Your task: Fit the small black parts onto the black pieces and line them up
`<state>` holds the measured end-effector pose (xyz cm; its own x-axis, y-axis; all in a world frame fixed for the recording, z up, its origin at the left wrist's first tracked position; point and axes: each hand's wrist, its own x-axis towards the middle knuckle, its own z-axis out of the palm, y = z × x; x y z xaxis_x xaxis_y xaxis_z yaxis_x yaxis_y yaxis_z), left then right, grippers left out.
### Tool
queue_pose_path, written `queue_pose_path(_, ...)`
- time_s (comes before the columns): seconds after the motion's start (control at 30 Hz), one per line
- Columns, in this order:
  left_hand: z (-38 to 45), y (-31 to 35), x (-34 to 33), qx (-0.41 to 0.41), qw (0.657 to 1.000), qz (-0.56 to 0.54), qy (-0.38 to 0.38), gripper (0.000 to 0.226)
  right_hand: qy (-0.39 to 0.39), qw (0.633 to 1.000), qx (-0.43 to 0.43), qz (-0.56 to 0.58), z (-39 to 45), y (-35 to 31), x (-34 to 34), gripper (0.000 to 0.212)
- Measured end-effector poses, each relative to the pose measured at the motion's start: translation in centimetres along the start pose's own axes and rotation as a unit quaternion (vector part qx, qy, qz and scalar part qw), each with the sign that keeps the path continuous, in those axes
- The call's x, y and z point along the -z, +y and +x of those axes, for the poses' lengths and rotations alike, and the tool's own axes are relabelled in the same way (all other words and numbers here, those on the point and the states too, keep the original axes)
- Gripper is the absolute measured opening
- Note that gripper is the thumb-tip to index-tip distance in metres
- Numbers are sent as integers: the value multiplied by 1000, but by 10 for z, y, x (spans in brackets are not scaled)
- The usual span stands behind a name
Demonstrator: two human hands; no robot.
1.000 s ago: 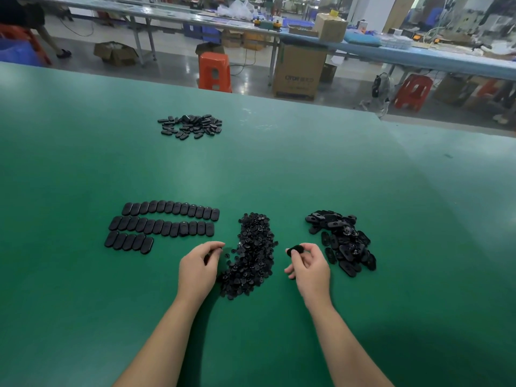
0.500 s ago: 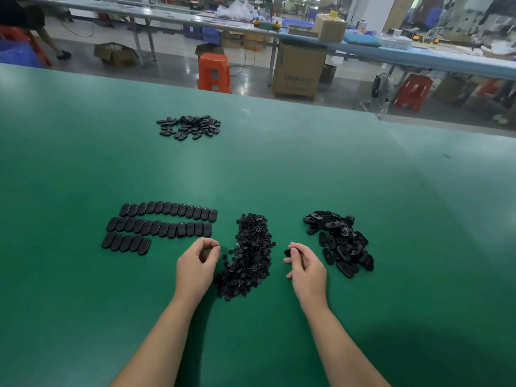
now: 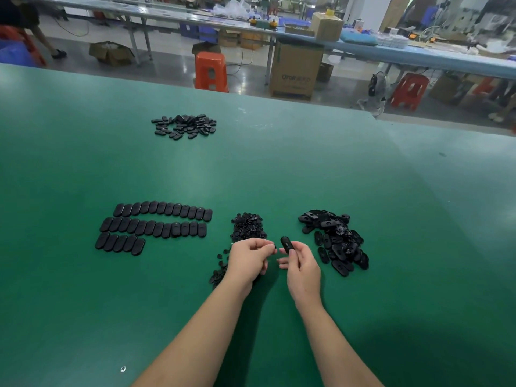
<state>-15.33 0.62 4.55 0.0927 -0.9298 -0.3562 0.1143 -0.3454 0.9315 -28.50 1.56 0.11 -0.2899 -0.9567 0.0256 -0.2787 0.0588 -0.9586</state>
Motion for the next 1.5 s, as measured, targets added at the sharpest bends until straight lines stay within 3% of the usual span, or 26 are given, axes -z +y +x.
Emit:
queue_pose_path(0.2, 5, 3, -14, 64, 998, -4, 5, 3, -7, 1000, 7, -18, 0, 3, 1, 21)
queue_pose_path(0.43, 7, 6, -18, -34, 987, 152, 25, 8, -26, 998, 18, -48, -2, -1, 4, 22)
queue_pose_path(0.73, 5, 10, -24, -106, 955, 274, 34, 7, -33, 997, 23, -67, 0, 0, 5, 20)
queue_pose_path(1.13, 10, 15, -22, -77, 957, 279, 16, 4, -38, 998, 27, -52, 0, -1, 6, 21)
queue_pose_path(1.43, 16, 20, -16, -85, 931, 355, 13, 24, -40, 999, 12, -5, 0, 1, 6, 26)
queue_pose_path(1.5, 17, 21, -14, -82, 930, 357, -6, 17, -40, 999, 12, 1, 0, 1, 6, 25)
